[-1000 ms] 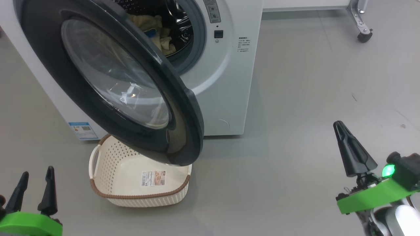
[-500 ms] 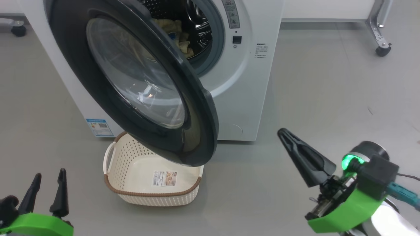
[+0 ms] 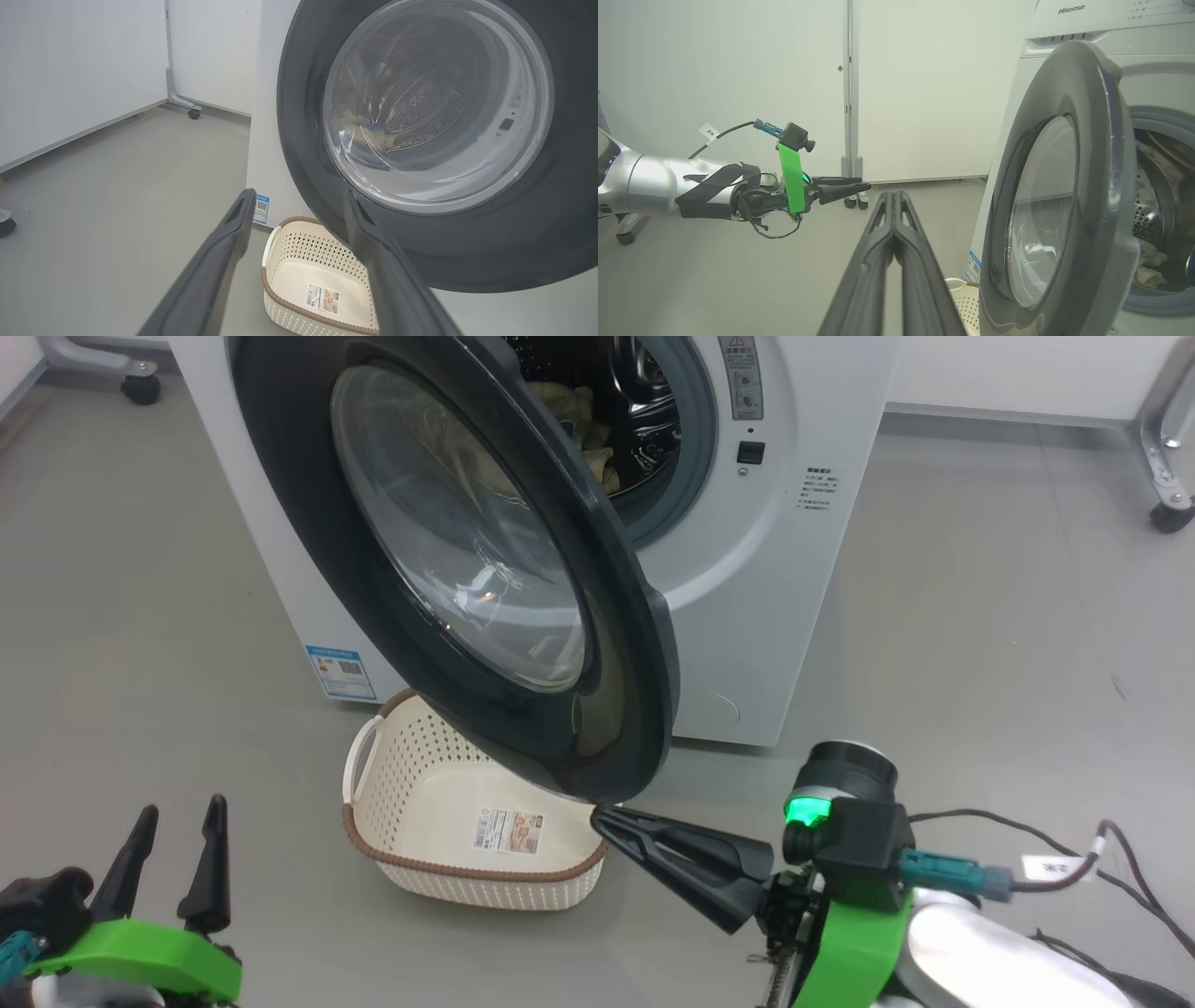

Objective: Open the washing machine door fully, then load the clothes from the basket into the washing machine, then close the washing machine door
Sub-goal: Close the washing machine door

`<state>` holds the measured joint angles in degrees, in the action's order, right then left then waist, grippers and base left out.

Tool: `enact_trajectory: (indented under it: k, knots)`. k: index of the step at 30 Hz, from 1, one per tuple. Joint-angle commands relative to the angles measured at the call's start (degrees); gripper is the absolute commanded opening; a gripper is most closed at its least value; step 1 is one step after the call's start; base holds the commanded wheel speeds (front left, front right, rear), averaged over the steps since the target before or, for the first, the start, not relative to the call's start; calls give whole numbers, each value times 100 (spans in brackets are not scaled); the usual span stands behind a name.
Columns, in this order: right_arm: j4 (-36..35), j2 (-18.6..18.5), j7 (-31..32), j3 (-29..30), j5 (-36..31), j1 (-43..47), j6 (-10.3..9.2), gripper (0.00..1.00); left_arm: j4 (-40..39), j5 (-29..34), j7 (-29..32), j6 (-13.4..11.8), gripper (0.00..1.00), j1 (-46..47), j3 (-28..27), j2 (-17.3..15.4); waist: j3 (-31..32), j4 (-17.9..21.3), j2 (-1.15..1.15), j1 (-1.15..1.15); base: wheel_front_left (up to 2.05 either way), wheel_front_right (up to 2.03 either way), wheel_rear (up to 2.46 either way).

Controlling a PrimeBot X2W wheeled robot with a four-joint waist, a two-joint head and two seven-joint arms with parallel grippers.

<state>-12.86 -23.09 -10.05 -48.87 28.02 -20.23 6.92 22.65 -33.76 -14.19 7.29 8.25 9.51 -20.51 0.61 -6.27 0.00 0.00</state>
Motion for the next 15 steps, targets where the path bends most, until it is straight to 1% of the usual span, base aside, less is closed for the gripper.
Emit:
enact_trajectory:
  k: [1, 7, 15]
  knots:
    - [8, 62, 14, -133, 115, -283, 57, 0, -123, 21, -81, 20, 100, 369, -226, -140, -17, -30, 0, 0, 0, 0, 0]
    - [919, 335, -161, -697, 420, -755, 57, 0, -115, 17, -81, 20, 100, 450, -169, -92, -65, -114, 0, 0, 0, 0, 0]
    - [2143, 797, -428, -1134, 709, -1185, 57, 0, -111, 12, -81, 20, 100, 557, -65, -51, -180, -189, 0, 0, 0, 0, 0]
